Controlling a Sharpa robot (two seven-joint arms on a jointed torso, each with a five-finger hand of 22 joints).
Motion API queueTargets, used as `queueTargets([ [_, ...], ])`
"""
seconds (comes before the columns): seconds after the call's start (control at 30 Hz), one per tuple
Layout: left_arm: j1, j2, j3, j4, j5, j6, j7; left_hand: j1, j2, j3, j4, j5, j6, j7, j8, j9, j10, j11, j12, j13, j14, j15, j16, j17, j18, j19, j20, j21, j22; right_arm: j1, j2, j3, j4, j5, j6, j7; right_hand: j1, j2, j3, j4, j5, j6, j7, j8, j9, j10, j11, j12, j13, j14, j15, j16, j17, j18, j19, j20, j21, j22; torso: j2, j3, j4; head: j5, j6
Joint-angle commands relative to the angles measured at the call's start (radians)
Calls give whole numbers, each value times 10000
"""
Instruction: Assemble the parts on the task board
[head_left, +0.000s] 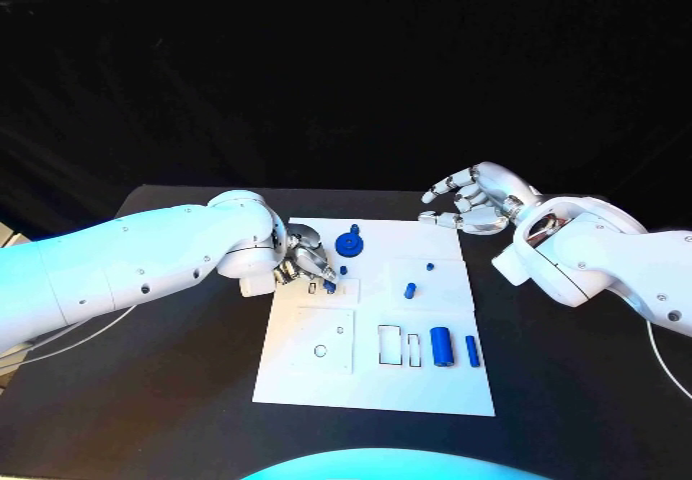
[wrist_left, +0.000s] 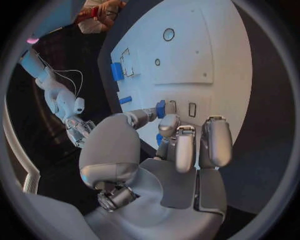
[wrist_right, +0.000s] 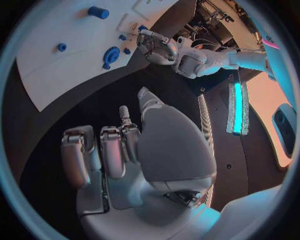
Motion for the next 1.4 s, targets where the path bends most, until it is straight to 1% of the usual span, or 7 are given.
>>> queueTargets([
  [0.03,-9,-90,9,187,-150,-627,257,-162,-45,1653,-1771,683,246,-215,118,80,168,-53,136,164,984,-82,14,2459,-142,96,-51,69,128,-5,-1,1,5,-99,166,13,36,66,0,-31,75,49,12,40,10,12,-75,-1,1492,815,-16,-53,1675,-144,1047,4,44,2635,18,1,0,24,-5],
  [0.23,-107,-315,3,529,-1073,-1309,441,-176,-85,1663,-1813,832,275,-236,148,100,200,-73,156,187,984,-99,12,2456,-154,131,-67,93,185,-12,-12,-3,0,-99,168,15,22,76,1,-22,103,48,13,42,9,8,-75,-6,1487,815,-16,-53,1675,-144,1047,3,44,2635,12,3,8,56,-42],
  [0.33,-205,-401,0,667,-1474,-1620,511,-168,-95,1666,-1828,846,284,-242,154,103,212,-78,165,200,986,-102,15,2460,-161,151,-70,107,220,-14,-24,-5,2,-99,166,16,11,82,1,-17,123,47,13,43,9,15,-75,2,1494,814,-17,-54,1673,-144,1047,3,44,2635,3,4,12,69,-59],
  [0.5,-450,-530,-2,906,-2217,-2260,626,-140,-111,1682,-1860,867,313,-256,167,107,252,-93,197,243,990,-112,23,2471,-178,201,-79,142,304,-17,-47,-7,8,-99,163,16,11,82,1,-17,123,47,13,43,9,15,-75,2,1494,814,-17,-54,1673,-144,1047,3,44,2635,7,-6,4,85,-63],
  [0.77,-695,-556,-4,1048,-2805,-2609,670,-120,-124,1695,-1878,875,336,-265,173,107,281,-102,217,268,996,-120,37,2489,-193,246,-85,174,379,-24,-73,-11,7,-99,167,17,-4,88,-1,-13,147,45,13,45,8,12,-75,-2,1490,817,-17,-51,1682,-144,1047,2,44,2635,1,-14,-14,102,-62],
  [1.03,-808,-504,-7,1092,-3168,-2887,665,-99,-143,1715,-1894,898,374,-278,179,104,342,-115,266,336,1008,-131,62,2524,-204,279,-96,198,432,-30,-79,-13,9,-99,172,23,-4,88,-1,-13,147,45,13,45,8,12,-75,-2,1490,817,-17,-51,1682,-144,1047,2,44,2635,13,-14,-23,106,-54],
  [1.4,-850,-467,-7,1071,-3175,-2603,536,-92,-168,1729,-1899,933,409,-288,184,100,397,-125,312,399,1013,-139,73,2538,-214,308,-105,218,477,-46,-79,-15,-9,-99,187,20,-4,88,-1,-13,147,45,13,45,8,12,-75,-2,1490,817,-17,-51,1682,-144,1047,2,44,2635,18,-12,-16,103,-83],
])
